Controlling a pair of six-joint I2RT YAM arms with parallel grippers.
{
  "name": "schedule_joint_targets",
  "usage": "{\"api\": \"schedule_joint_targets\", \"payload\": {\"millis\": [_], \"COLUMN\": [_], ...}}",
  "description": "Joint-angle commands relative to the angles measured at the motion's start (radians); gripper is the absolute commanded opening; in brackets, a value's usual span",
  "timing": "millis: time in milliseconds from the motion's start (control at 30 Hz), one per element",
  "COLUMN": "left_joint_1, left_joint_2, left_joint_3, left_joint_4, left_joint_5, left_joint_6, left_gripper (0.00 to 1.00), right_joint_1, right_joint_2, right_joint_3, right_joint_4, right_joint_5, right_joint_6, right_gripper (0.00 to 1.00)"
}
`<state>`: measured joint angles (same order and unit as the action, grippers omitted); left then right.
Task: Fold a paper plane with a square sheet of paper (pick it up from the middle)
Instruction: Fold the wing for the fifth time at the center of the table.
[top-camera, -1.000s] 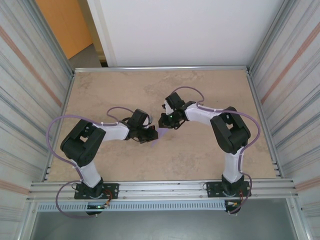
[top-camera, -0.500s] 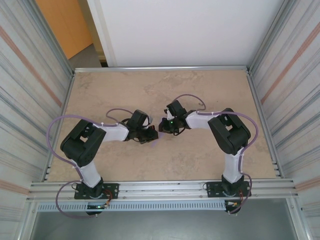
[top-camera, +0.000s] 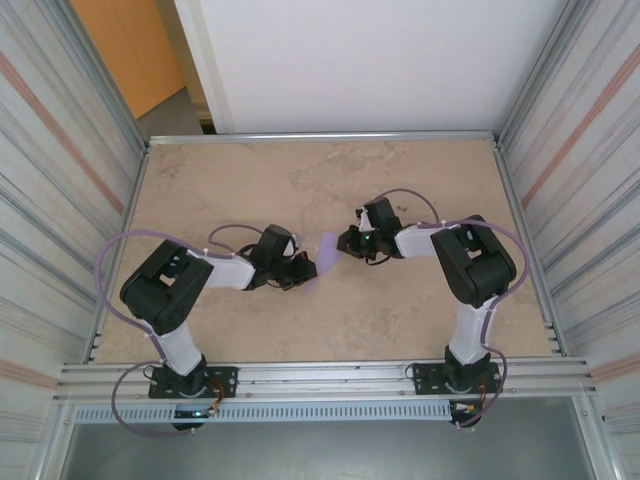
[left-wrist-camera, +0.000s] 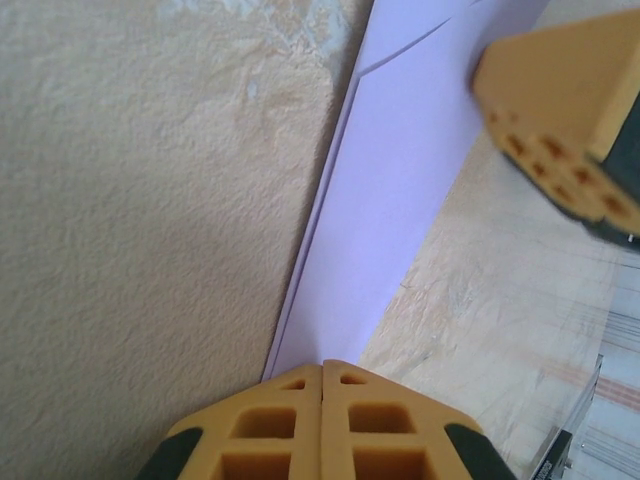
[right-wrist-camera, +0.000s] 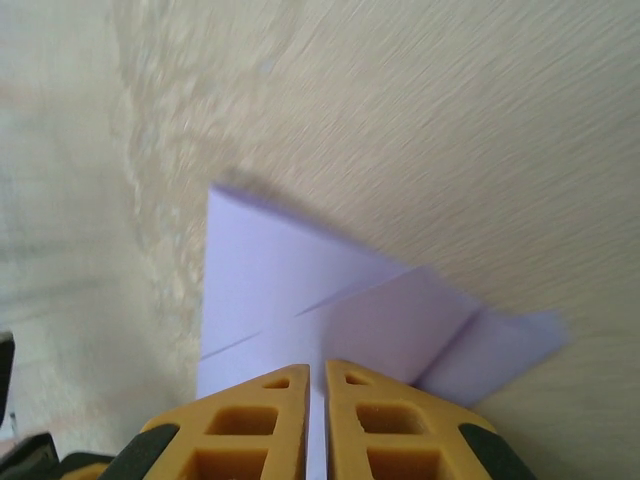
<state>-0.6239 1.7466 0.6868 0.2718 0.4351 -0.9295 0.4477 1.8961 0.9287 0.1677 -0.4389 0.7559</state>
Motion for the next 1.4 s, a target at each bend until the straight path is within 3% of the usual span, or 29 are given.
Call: {"api": "schedule_joint_targets", "payload": {"millis": [0, 233, 433, 733, 900, 1067, 1367], "left_joint_1": [-0.025, -0.027, -0.027, 0.050, 0.131, 0.172, 0.196], "left_joint_2": [0.062, 0.025, -0.076, -0.288, -0.389, -0.473, -0.542], "left_joint_3": [-0.074, -0.005, 0.132, 0.146, 0.065, 0.005, -0.062], "left_joint_4": [-0.243, -0.262, -0.350, -0.470, -0.509, -0.547, -0.561], "left_joint_5": [-0.050, -0.036, -0.022, -0.080, -0.127, -0.210, -0.265], "left_joint_6": [-0.009, 0.051, 0.139, 0.209, 0.233, 0.256, 0.279], "left_gripper": [0.00, 0.01, 0.08, 0.46, 0.57, 0.78, 0.93], "right_joint_1": [-0.084, -0.120, -0.105, 0.008, 0.113, 0.214, 0.331], "right_joint_2": [0.014, -0.023, -0.132, -0.266, -0.232, -0.145, 0.011], "right_joint_3": [-0.019, 0.067, 0.084, 0.104, 0.173, 0.280, 0.449], "right_joint_4": [-0.045, -0.147, -0.224, -0.418, -0.547, -0.673, -0.854], "right_joint_5": [0.160, 0.182, 0.186, 0.289, 0.366, 0.431, 0.578], "right_joint_6": [-0.002, -0.042, -0.075, -0.093, -0.015, 0.090, 0.181], "right_gripper": [0.14, 0.18, 0.25, 0.42, 0.54, 0.64, 0.76]}}
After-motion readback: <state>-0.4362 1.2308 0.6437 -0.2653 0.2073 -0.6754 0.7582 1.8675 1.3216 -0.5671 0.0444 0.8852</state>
